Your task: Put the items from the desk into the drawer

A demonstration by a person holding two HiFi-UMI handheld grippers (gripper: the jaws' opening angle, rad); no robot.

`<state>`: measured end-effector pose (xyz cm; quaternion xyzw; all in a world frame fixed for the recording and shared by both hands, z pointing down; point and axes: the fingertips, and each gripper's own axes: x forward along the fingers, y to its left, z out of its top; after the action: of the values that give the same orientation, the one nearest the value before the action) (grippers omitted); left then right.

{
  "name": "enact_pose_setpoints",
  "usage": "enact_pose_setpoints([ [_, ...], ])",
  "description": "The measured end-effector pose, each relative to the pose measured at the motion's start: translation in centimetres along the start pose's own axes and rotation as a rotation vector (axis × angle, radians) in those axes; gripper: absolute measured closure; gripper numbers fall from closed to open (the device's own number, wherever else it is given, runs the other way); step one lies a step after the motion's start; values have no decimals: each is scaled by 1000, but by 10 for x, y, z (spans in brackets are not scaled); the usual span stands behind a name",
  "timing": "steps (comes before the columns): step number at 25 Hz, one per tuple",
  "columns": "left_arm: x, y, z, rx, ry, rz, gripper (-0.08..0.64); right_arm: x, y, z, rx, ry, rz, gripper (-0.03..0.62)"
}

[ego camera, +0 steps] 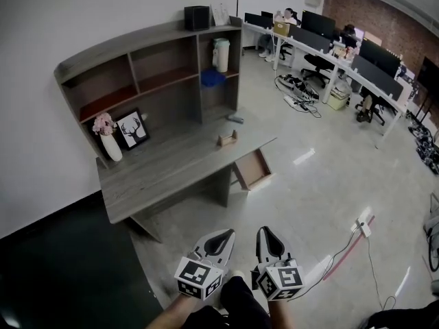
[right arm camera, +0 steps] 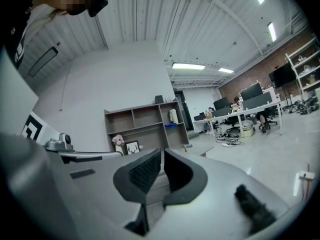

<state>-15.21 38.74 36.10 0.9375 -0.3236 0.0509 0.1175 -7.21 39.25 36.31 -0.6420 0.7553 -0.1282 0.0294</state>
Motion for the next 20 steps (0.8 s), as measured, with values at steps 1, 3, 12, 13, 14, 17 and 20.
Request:
enact_pose_setpoints([
  [1,6,1,1,-2,0,-1,549,4,-4,0,-1,3,2,578],
  [3,17,4,1,-8,3,-1,549,12,-11,1,1,9,6,578],
  [12,63,15,10,-30,6,15,549,47,-34,16,-55,26,57,578],
  [13,68,16,12,-26,4,16,549,51,-37,17,-53,29,61,578],
  [14,73,16,13,-23,2,15,549,55,-41,18,-50,30,62,580],
  [17,89,22,16,-21,-3,20,549,69,-51,24,-51,27,71,578],
  [20,102,33,18,-26,-6,41,549,81,-57,26,-53,30,91,580],
])
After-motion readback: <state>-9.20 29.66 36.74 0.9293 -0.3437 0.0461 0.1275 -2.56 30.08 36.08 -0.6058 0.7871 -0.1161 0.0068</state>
